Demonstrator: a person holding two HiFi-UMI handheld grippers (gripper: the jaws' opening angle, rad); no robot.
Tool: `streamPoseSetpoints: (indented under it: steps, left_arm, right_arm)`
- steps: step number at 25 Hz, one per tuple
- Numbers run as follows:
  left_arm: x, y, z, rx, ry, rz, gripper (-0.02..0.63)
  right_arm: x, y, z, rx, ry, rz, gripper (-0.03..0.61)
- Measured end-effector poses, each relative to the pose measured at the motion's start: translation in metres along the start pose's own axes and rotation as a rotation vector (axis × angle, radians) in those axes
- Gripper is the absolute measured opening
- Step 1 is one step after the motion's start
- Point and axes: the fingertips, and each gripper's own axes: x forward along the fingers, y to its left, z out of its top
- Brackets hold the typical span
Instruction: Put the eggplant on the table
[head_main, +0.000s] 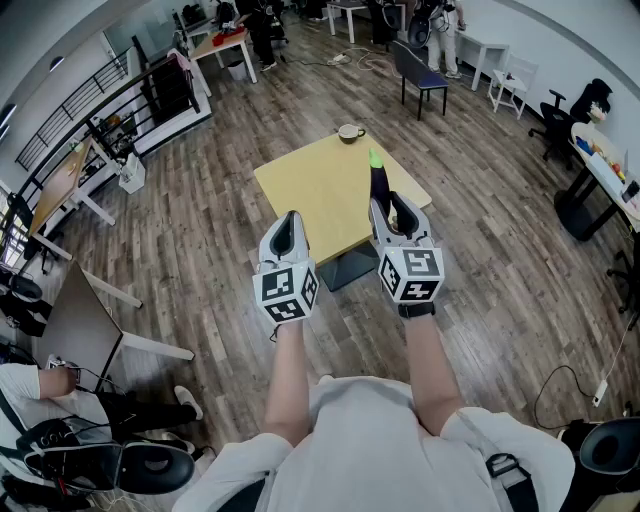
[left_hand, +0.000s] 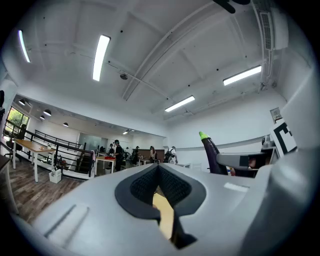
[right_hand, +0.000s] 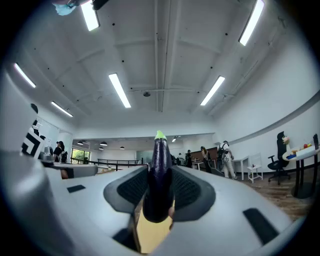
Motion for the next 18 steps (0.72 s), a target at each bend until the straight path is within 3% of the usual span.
streamPoseSetpoints:
  steps: [3, 9, 14, 18]
  left_arm:
    - [0.005, -0.007, 0.002, 0.005, -0.007, -0.006, 0.006]
    - [0.019, -0.018, -0.014, 0.012, 0.018, -0.014, 0.006]
    - [0.049, -0.008, -0.016, 0.012, 0.008, -0.020, 0.006]
    - [0.089, 0.003, -0.019, -0.048, -0.008, -0.051, 0.006]
  right_arm:
    - [-0.002, -0.008, 0.001, 0.009, -0.013, 0.008, 0.150]
    - [0.004, -0.011, -0.005, -0.019, -0.030, 0.107, 0.150]
    - [0.032, -0.013, -0.011, -0.010, -0.025, 0.112, 0.150]
    - [0.071, -0.022, -0.024, -0.020, -0.012, 0.116, 0.150]
